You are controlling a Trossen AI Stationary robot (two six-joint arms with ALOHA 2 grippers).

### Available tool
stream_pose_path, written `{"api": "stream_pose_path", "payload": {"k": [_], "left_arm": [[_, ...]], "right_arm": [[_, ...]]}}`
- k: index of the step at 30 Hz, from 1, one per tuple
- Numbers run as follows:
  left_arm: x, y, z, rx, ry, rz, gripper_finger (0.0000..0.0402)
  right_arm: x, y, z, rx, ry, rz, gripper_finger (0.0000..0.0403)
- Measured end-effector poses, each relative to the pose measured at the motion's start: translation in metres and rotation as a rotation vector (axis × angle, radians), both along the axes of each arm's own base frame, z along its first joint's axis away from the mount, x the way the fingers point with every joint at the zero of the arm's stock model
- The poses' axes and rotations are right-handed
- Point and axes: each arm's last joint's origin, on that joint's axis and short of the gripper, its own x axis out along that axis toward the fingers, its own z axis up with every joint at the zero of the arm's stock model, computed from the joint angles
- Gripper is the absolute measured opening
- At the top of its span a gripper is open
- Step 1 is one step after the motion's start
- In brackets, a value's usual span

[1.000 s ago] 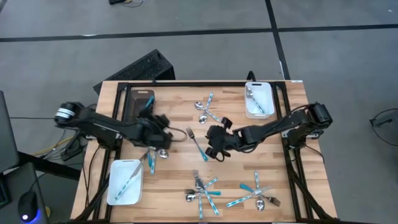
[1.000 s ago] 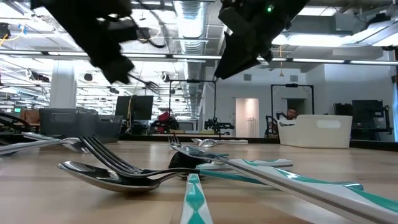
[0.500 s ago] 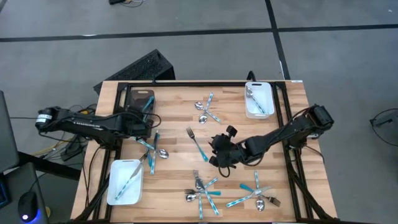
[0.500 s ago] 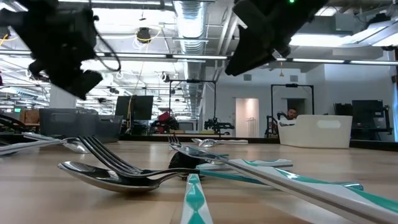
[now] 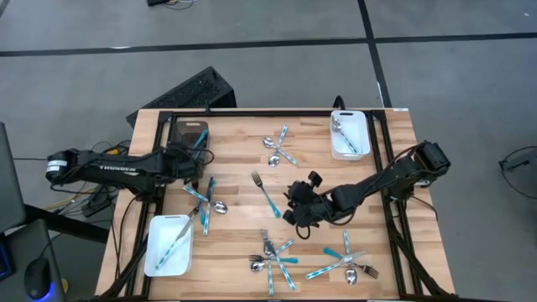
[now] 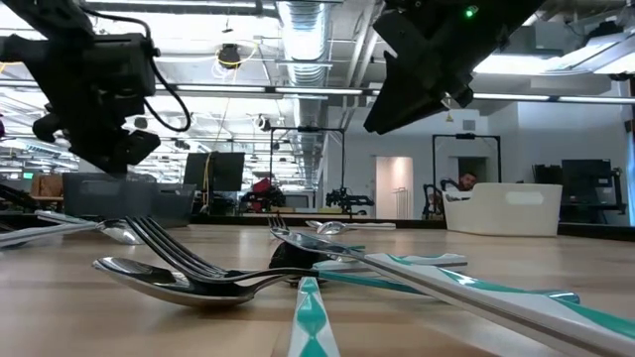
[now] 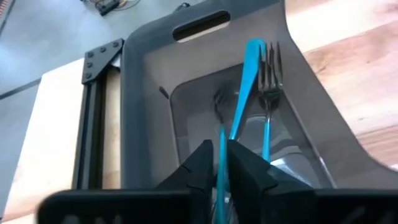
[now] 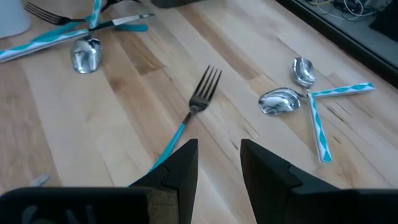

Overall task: Sort silverware by color (type)
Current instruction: Put the blue fork into the black bin, then put the blue patterned knife into the bottom left white bin

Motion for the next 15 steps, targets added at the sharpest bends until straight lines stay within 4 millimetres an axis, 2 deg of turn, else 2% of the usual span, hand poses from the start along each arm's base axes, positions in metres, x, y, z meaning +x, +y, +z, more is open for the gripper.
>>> {"api": "stream_pose_path", "payload": {"k": [7, 11, 15], "left_arm": [[0.005, 0.002, 0.004, -0.062, -0.009, -0.038, 0.0130], [0.023, -0.010, 0.016, -0.086, -0.069, -0.224, 0.0160], [0.054, -0.042, 0.029, -0.016, -0.283, -0.525, 0.0163]], "right_arm": [[-0.004, 0.009, -0.001, 0.007, 0.003, 0.020, 0.0148], [-0.009, 0.021, 0.000, 0.000, -0.019, 0.026, 0.0148], [-0.013, 0.033, 0.000, 0.044, -0.046, 0.035, 0.0148]]}}
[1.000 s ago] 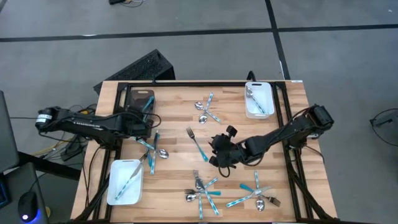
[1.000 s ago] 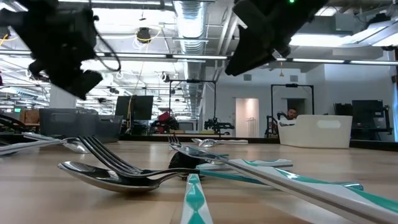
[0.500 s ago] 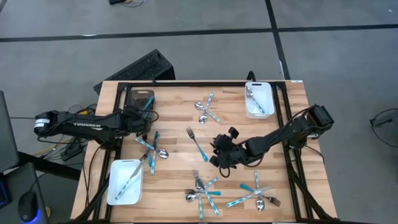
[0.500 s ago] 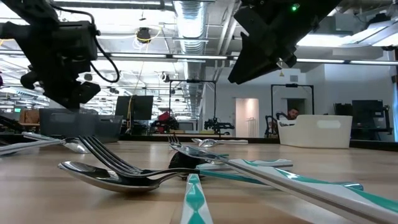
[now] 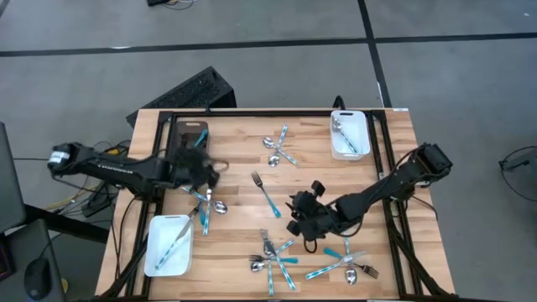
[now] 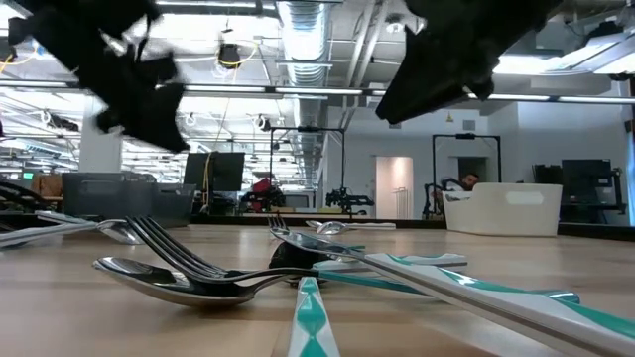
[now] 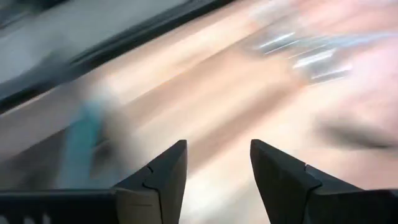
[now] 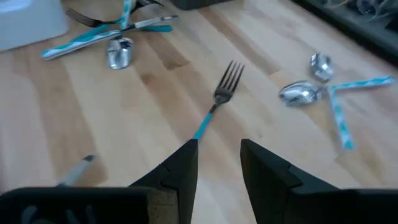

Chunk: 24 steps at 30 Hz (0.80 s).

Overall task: Sort silverware by color (type)
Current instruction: Put the blue patterned knife into the bottom left white bin

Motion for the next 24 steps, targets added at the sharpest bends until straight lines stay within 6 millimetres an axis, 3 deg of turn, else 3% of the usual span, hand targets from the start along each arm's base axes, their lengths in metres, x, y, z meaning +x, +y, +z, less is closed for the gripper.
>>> {"api": "stream_pose_path", "payload": {"k": [6, 10, 16, 20, 24], "left_arm": [[0.027, -0.071, 0.009, 0.156, -0.214, -0.484, 0.0146], [0.024, -0.101, 0.004, 0.221, -0.214, -0.595, 0.0139], [0.017, -0.111, 0.000, 0.286, -0.175, -0.586, 0.0137], [0.017, -0.108, 0.000, 0.330, -0.161, -0.534, 0.0137], [0.018, -0.105, -0.003, 0.331, -0.122, -0.550, 0.0137]], "right_arm": [[-0.010, 0.029, -0.011, 0.093, 0.046, 0.113, 0.0148], [-0.035, 0.055, -0.016, 0.220, 0.140, 0.156, 0.0140], [-0.078, 0.073, -0.026, 0.459, 0.404, 0.033, 0.0117], [-0.096, 0.080, -0.028, 0.471, 0.512, 0.015, 0.0114], [-0.106, 0.093, -0.027, 0.450, 0.526, 0.131, 0.0114]]}}
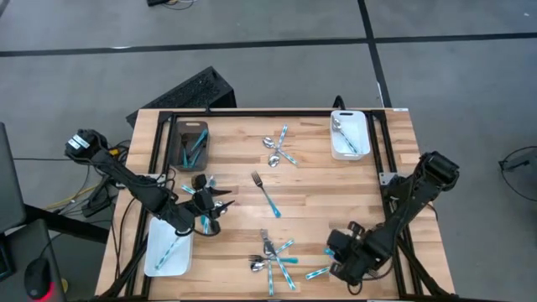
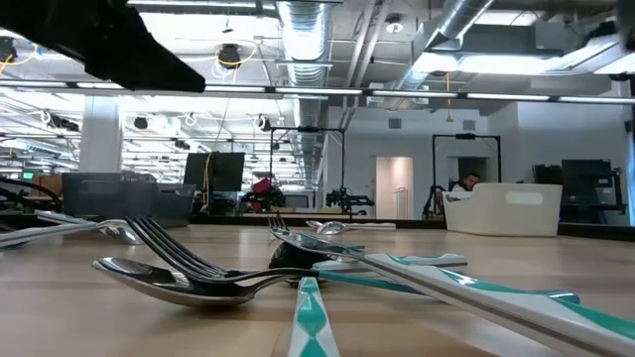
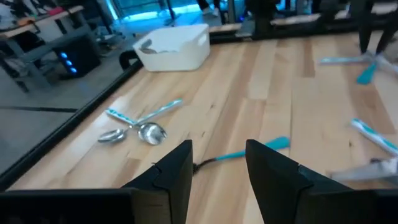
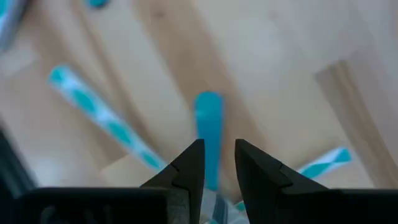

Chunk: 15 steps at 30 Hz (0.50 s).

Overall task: Sort silverware by color (type)
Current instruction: Put the blue patterned knife into the bottom left white bin

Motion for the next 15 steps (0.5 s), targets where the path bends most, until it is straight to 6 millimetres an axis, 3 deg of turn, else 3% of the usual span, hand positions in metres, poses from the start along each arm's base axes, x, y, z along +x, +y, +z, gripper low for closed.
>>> {"api": "stream_pose_path", "payload": {"k": [8, 15], "left_arm": [[-0.003, 0.000, -0.007, 0.008, 0.096, -0.072, 0.0137], [-0.004, 0.002, -0.007, 0.005, 0.072, -0.003, 0.0137]], "right_arm": [[-0.001, 0.017, 0.004, 0.063, -0.081, 0.118, 0.0123], [-0.016, 0.004, 0.000, 0.041, 0.146, -0.045, 0.0178]]}}
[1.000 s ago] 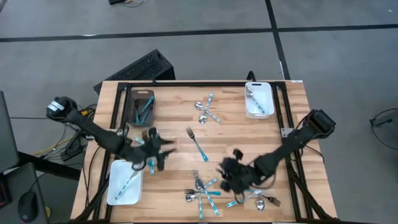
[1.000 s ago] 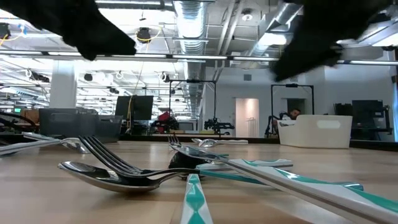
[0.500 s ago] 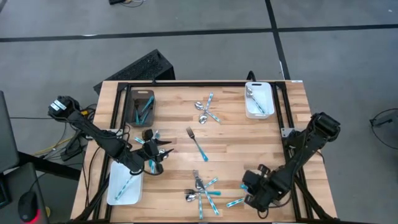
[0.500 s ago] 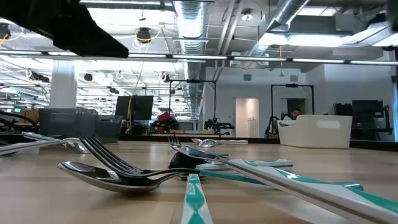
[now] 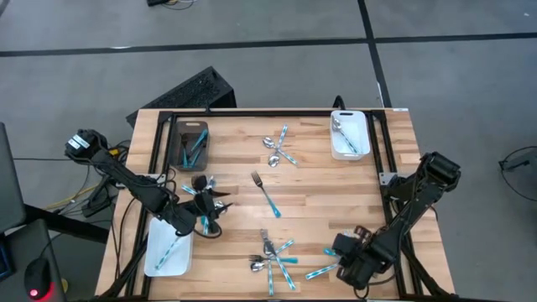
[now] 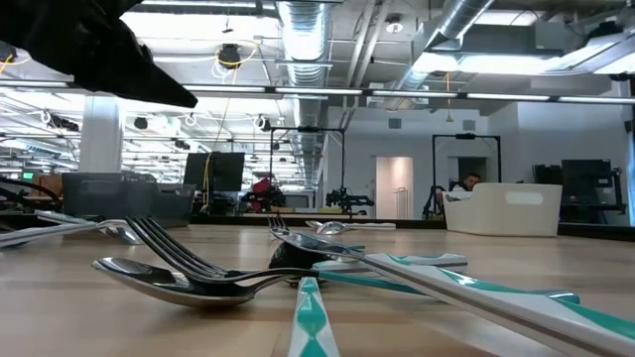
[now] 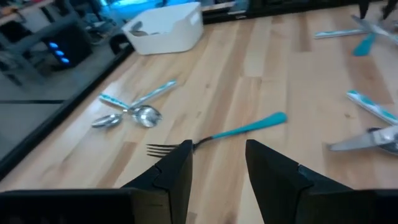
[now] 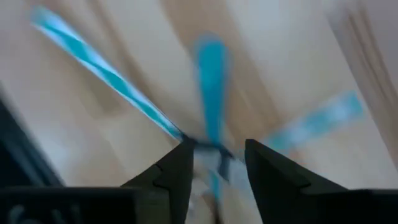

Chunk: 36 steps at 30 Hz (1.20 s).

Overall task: Sort silverware by color (type)
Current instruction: Put the blue patterned knife into the bottom left white bin

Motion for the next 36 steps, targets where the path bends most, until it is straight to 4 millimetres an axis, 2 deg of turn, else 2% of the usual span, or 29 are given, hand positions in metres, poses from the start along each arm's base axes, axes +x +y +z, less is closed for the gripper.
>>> {"api": "stream_pose_path", "payload": {"k": [3, 5, 10, 13, 15, 17, 19, 22, 25, 28, 31, 36], "left_arm": [[-0.001, 0.002, -0.001, 0.027, -0.001, 0.037, 0.0137], [-0.002, 0.002, -0.001, 0.033, 0.002, 0.045, 0.0137], [-0.002, 0.002, -0.001, -0.005, -0.013, 0.060, 0.0137], [-0.003, 0.003, -0.003, -0.040, -0.020, 0.089, 0.0137], [-0.005, 0.006, -0.005, -0.018, -0.019, 0.136, 0.0137], [-0.005, 0.014, -0.009, 0.034, -0.025, 0.210, 0.0137], [-0.003, 0.027, -0.011, 0.057, -0.019, 0.278, 0.0137], [0.004, 0.047, -0.010, -0.005, 0.015, 0.307, 0.0137], [0.010, 0.068, -0.011, 0.008, 0.084, 0.327, 0.0137], [0.012, 0.088, -0.010, 0.017, 0.114, 0.385, 0.0137], [0.013, 0.102, -0.006, -0.023, 0.118, 0.390, 0.0137], [0.005, 0.114, 0.003, -0.022, 0.120, 0.421, 0.0137]], "right_arm": [[-0.006, -0.005, -0.001, -0.018, 0.096, -0.070, 0.0190], [-0.006, -0.005, -0.001, -0.013, 0.094, -0.077, 0.0192], [-0.003, -0.002, -0.001, 0.005, 0.066, 0.011, 0.0186], [0.003, -0.009, 0.000, -0.123, -0.021, 0.155, 0.0183], [0.017, -0.022, 0.002, -0.325, -0.146, 0.272, 0.0182], [0.043, -0.046, 0.006, -0.547, -0.249, 0.300, 0.0181], [0.074, -0.080, 0.011, -0.654, -0.283, 0.248, 0.0180], [0.116, -0.142, 0.016, -0.643, -0.294, 0.146, 0.0181], [0.141, -0.194, 0.019, -0.564, -0.335, 0.155, 0.0181], [0.155, -0.237, 0.021, -0.477, -0.416, 0.174, 0.0181], [0.158, -0.266, 0.024, -0.420, -0.471, 0.192, 0.0180], [0.156, -0.287, 0.025, -0.440, -0.469, 0.243, 0.0180]]}}
